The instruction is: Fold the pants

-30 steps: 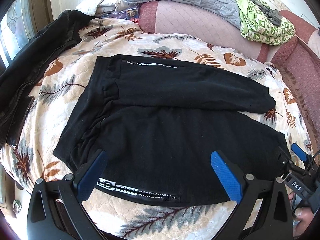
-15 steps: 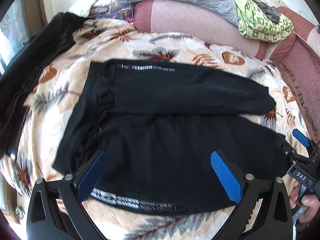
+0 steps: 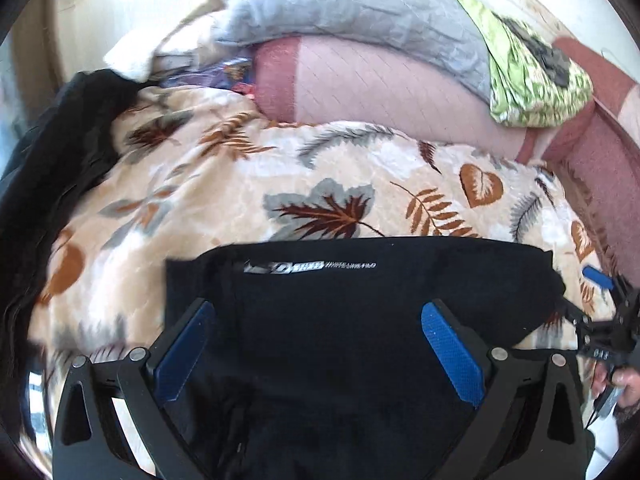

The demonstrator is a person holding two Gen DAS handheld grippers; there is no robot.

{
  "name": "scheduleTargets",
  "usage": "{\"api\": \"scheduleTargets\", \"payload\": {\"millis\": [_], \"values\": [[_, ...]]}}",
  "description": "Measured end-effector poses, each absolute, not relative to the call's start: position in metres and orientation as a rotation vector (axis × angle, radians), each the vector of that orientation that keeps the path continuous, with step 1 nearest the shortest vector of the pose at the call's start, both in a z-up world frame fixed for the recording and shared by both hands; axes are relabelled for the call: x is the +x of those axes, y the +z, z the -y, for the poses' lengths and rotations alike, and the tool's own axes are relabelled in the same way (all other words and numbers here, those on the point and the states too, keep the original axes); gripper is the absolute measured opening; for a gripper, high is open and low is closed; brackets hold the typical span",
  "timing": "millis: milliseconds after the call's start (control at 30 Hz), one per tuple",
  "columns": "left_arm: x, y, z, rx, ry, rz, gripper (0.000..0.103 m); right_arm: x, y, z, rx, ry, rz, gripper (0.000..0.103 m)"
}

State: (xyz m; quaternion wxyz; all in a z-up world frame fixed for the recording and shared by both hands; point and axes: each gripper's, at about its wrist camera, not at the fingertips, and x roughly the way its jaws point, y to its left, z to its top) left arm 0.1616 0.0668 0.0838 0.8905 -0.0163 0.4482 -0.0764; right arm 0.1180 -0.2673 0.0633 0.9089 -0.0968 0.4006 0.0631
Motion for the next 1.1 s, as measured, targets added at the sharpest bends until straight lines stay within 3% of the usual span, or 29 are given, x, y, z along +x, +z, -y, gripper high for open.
{"api": "scheduleTargets", "payload": {"millis": [300, 467, 800, 867, 900, 933, 967, 1000, 1100], "values": [[0.251, 0.015, -0.032, 0.163, -0.325, -1.092, 0.103, 0.209, 0.035, 0.273, -0.136, 0.223, -0.917, 0.100], [0.289, -0.005, -0.035, 0.128, -0.383, -1.140, 0.103, 0.254, 0.015, 0.262, -0.111, 0.315, -0.978, 0.097], [0.306, -0.025, -0.026, 0.234, -0.466, -1.210, 0.102, 0.283, -0.031, 0.246, -0.129, 0.445, -1.096, 0.096], [0.301, -0.019, -0.025, 0.260, -0.466, -1.176, 0.074, 0.280, -0.031, 0.245, -0.153, 0.446, -1.093, 0.090], [0.296, -0.012, -0.023, 0.280, -0.468, -1.146, 0.013, 0.278, -0.030, 0.245, -0.163, 0.444, -1.095, 0.083], [0.294, -0.009, -0.020, 0.286, -0.474, -1.147, 0.002, 0.276, -0.028, 0.244, -0.155, 0.448, -1.092, 0.058], [0.289, -0.007, -0.016, 0.312, -0.465, -1.125, 0.002, 0.274, -0.025, 0.247, -0.140, 0.449, -1.096, 0.024], [0.283, -0.006, -0.012, 0.350, -0.452, -1.106, 0.002, 0.273, -0.021, 0.250, -0.108, 0.462, -1.112, 0.011], [0.270, -0.004, -0.006, 0.386, -0.425, -1.082, 0.002, 0.266, -0.016, 0.250, -0.089, 0.469, -1.117, 0.006]]}}
